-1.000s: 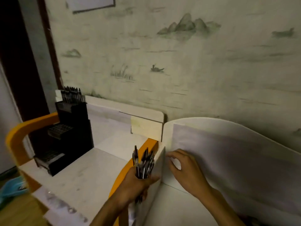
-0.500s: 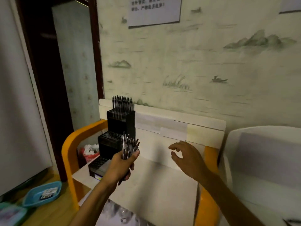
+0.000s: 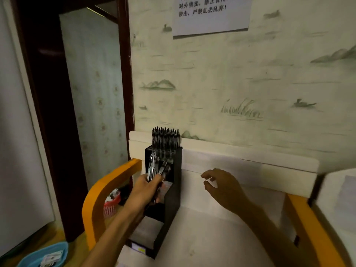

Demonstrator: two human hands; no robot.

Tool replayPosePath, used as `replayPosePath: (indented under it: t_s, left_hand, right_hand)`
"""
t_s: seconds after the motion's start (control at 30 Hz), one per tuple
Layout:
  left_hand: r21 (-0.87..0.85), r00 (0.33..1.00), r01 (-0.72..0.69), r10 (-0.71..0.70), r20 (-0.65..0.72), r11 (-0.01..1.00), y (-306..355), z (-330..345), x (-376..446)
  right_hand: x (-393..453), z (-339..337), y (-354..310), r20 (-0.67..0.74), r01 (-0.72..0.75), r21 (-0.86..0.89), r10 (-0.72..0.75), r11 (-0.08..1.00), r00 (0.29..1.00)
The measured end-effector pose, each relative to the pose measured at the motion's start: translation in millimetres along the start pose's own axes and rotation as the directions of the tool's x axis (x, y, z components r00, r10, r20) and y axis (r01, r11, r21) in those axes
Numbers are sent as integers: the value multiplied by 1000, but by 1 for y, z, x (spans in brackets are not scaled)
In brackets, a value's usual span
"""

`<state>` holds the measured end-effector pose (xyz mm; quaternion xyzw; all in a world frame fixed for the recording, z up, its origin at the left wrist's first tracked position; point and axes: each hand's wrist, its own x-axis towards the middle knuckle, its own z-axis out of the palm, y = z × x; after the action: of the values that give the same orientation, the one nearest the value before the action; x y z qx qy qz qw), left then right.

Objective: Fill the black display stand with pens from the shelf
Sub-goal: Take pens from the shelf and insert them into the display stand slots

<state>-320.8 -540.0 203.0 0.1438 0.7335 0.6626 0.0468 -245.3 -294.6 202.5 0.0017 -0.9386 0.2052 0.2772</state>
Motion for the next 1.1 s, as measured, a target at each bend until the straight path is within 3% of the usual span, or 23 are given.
replayPosePath:
  t_s: [0.37, 0.5, 0.73, 1.1]
  left_hand:
    - [-122, 984, -127, 140, 110, 984, 12, -52, 109]
    - [-117, 971, -166, 183, 156, 979, 16, -50, 132]
    - [-176, 948, -126, 170, 270, 976, 15, -50, 173]
    - [-274, 913, -137, 229, 337, 952, 15, -49, 209]
  right_hand:
    - [115, 54, -41, -104, 37, 85, -28, 996, 994]
    - [135, 64, -53, -104, 47, 15, -45, 999, 993]
    - [149, 62, -64, -134, -85, -98, 72, 991, 988]
    - [167, 69, -83, -213, -210, 3, 206, 978, 955]
